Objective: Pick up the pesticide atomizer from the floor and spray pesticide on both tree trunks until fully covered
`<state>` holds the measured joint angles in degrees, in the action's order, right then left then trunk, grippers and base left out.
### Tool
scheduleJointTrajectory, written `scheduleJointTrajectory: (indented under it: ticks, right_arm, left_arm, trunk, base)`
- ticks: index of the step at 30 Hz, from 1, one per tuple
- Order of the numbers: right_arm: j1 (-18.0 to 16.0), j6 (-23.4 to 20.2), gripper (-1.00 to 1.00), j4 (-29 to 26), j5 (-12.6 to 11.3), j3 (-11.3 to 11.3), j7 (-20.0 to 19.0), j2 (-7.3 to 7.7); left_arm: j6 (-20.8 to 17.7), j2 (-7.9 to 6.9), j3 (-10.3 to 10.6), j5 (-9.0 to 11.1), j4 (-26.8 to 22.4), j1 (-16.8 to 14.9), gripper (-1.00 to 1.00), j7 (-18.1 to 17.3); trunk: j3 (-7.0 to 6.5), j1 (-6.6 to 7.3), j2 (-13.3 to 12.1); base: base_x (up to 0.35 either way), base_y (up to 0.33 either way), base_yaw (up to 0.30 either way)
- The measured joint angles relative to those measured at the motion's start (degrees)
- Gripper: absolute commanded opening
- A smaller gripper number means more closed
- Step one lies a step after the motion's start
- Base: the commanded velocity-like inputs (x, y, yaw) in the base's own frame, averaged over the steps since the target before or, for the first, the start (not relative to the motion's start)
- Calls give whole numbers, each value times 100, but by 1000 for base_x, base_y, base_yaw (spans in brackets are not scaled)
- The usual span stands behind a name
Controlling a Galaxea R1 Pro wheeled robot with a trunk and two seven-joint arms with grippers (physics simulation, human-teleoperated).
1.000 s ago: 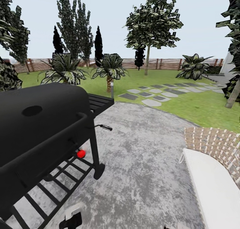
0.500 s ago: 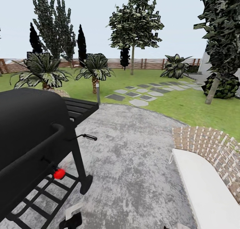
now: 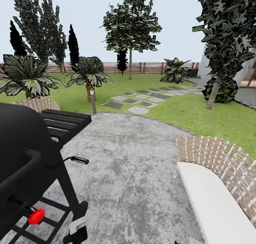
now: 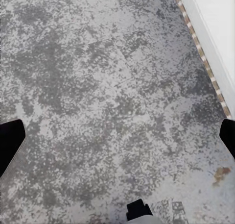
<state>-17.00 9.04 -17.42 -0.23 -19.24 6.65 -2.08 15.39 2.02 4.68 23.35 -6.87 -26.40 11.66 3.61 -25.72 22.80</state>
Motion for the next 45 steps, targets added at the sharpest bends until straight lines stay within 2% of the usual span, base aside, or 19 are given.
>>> scheduleJointTrajectory:
  ticks: [13,45]
  right_arm:
    - [0,0,100,-1,6,0,0,0]
    - [0,0,100,-4,5,0,0,-3]
  left_arm:
    - [0,0,0,0,0,0,-100,0]
    - [0,0,0,0,9,0,-100,0]
  trunk:
    - [0,0,0]
    - [0,0,0]
  base:
    - [334,0,-184]
    - [334,0,-5]
